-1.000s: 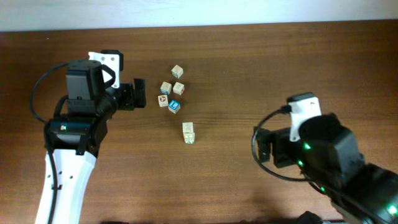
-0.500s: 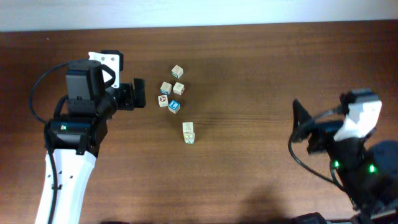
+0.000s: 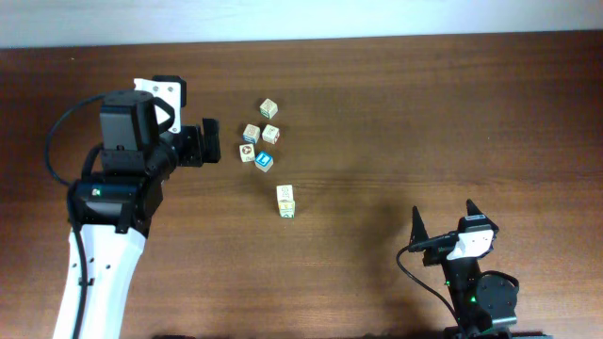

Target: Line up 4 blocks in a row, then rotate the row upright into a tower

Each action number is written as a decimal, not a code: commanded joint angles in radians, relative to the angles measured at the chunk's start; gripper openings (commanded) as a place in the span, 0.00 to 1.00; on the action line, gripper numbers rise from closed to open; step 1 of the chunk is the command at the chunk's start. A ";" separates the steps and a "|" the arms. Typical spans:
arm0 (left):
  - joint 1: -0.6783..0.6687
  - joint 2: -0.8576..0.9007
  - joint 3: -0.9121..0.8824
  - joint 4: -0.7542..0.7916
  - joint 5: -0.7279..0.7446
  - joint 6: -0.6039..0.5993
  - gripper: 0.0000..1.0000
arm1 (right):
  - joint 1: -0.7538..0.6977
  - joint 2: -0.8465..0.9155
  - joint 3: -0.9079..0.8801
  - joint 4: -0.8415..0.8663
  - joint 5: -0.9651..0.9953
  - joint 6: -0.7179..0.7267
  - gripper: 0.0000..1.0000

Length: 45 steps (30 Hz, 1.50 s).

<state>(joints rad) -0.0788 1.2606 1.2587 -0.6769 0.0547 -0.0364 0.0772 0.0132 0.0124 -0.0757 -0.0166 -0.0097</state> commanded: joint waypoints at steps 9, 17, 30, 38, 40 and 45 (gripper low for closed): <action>0.005 -0.056 -0.027 -0.012 -0.027 0.040 0.99 | -0.006 -0.007 -0.007 -0.004 0.013 -0.009 0.98; 0.006 -0.902 -1.028 0.723 0.046 0.321 0.99 | -0.006 -0.007 -0.007 -0.004 0.013 -0.009 0.98; 0.036 -1.255 -1.250 0.602 0.027 0.367 0.99 | -0.006 -0.007 -0.007 -0.004 0.013 -0.009 0.98; 0.036 -1.255 -1.250 0.602 0.027 0.367 0.99 | -0.006 -0.007 -0.007 -0.004 0.013 -0.009 0.98; 0.036 -1.255 -1.250 0.602 0.027 0.367 0.99 | -0.006 -0.007 -0.007 -0.004 0.013 -0.009 0.98; 0.036 -1.255 -1.250 0.602 0.027 0.367 0.99 | -0.006 -0.007 -0.007 -0.004 0.013 -0.009 0.98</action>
